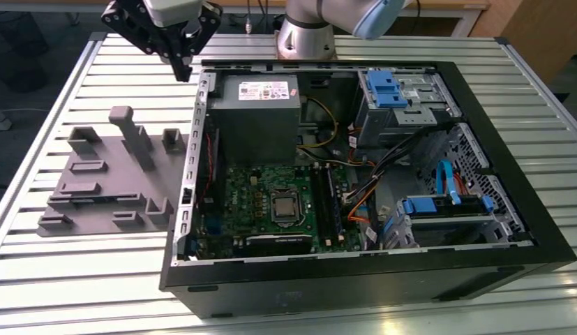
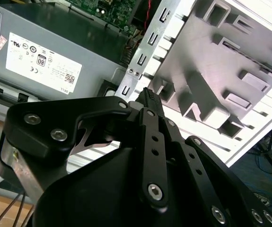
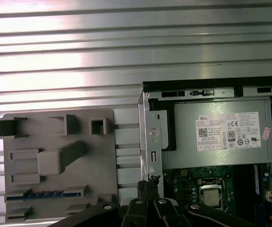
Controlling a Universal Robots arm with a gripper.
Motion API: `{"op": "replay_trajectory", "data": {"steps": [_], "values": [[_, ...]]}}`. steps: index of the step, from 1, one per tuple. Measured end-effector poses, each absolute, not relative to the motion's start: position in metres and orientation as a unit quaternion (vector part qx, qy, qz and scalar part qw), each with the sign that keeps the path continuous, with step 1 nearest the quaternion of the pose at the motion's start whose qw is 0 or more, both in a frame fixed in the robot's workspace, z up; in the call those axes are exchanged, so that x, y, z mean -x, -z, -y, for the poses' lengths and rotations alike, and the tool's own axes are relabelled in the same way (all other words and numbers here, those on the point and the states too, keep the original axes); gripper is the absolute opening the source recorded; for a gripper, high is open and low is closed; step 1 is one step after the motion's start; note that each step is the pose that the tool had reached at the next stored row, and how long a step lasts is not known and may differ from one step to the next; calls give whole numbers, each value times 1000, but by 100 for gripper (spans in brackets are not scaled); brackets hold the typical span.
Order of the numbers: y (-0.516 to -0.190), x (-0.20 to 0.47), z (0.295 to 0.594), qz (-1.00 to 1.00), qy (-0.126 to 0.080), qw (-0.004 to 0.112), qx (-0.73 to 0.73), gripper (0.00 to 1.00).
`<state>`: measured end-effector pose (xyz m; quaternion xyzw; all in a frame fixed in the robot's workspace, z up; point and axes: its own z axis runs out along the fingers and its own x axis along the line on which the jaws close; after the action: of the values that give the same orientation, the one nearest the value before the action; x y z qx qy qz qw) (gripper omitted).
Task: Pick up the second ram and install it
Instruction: 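Reach for the second ram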
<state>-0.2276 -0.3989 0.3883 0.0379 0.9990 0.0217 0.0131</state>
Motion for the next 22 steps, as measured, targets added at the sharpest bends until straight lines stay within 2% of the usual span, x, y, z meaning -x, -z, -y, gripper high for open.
{"op": "replay_trajectory", "data": {"steps": [22], "values": [[-387, 246, 399, -999, -22, 13, -38, 11]]}}
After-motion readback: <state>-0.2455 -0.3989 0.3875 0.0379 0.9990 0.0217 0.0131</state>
